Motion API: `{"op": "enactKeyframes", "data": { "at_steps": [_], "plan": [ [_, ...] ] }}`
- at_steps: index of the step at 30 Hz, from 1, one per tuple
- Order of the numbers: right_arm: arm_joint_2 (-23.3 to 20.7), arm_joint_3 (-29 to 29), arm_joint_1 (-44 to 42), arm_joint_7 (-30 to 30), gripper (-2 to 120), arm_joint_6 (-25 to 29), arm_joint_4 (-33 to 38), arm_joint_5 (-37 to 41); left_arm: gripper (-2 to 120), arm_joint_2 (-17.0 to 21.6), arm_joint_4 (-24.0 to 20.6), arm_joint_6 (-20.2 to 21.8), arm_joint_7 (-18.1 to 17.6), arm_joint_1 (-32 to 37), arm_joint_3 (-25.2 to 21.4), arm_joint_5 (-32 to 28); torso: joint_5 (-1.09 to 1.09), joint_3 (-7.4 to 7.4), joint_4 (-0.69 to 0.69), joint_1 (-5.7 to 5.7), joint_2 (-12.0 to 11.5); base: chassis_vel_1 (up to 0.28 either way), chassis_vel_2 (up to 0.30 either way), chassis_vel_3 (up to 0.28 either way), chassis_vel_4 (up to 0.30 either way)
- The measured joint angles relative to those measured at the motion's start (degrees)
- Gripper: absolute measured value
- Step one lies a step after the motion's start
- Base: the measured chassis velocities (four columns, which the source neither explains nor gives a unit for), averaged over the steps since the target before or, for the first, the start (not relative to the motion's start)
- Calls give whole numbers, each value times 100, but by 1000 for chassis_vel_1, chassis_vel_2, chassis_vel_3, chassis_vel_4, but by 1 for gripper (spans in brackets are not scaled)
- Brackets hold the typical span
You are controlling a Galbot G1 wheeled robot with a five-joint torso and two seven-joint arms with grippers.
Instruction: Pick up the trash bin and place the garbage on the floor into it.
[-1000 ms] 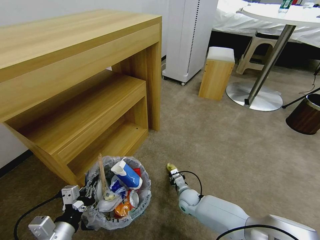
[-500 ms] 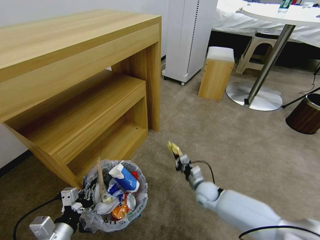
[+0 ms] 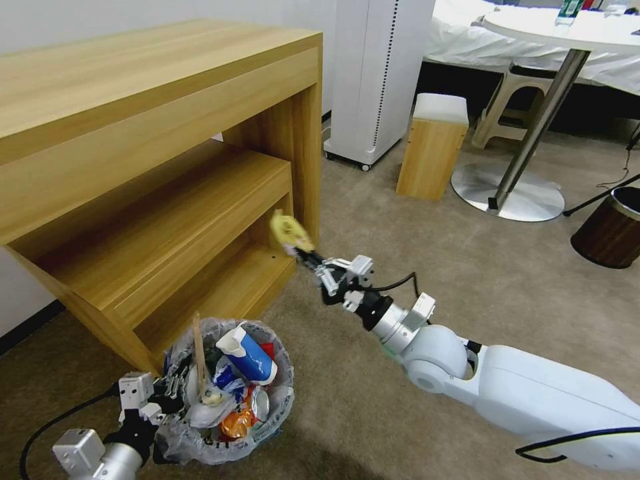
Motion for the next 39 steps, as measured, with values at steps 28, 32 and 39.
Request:
{"op": "enactKeyframes", "data": {
  "at_steps": [28,32,39],
  "plan": [
    [628,-1811,-128,-55,0,166,-445,306,3,-92,-257,94,-85,-34,-60,-99,-2,0,-2,0,0,0,0,0,0],
    [728,-1928,-126,-13,0,156,-604,237,3,-88,-269,94,-87,-33,-80,-118,-2,0,-1,0,0,0,0,0,0],
    [784,-2046,-161,151,0,162,-887,9,3,-76,-286,94,-101,-33,-87,-158,-2,0,-1,0,0,0,0,0,0]
  ]
}}
